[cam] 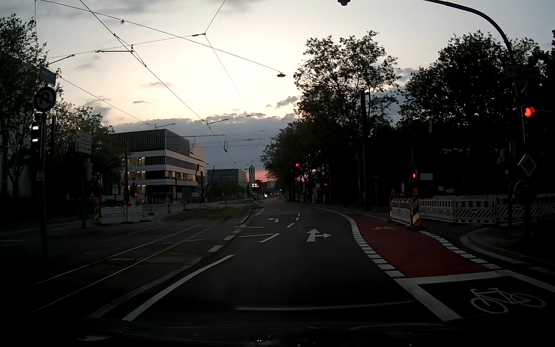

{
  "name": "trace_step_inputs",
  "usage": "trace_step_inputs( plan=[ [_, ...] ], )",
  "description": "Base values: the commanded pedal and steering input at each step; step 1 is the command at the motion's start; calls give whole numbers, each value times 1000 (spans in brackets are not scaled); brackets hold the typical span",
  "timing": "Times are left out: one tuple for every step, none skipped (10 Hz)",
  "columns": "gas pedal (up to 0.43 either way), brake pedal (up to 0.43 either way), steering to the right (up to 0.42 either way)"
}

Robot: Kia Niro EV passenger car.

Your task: Follow the waypoints while adhering to traffic rules and regulations

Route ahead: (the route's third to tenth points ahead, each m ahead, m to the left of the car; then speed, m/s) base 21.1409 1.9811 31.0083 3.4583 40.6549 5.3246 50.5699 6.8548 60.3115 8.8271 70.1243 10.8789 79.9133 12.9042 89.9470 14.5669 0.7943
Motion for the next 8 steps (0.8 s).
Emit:
trace_step_inputs(
  plan=[
    [0,207,28],
    [0,201,38],
    [0,189,39],
    [0,189,33],
    [0,195,30],
    [0,195,30],
    [0,195,30],
    [0,195,30]
  ],
)
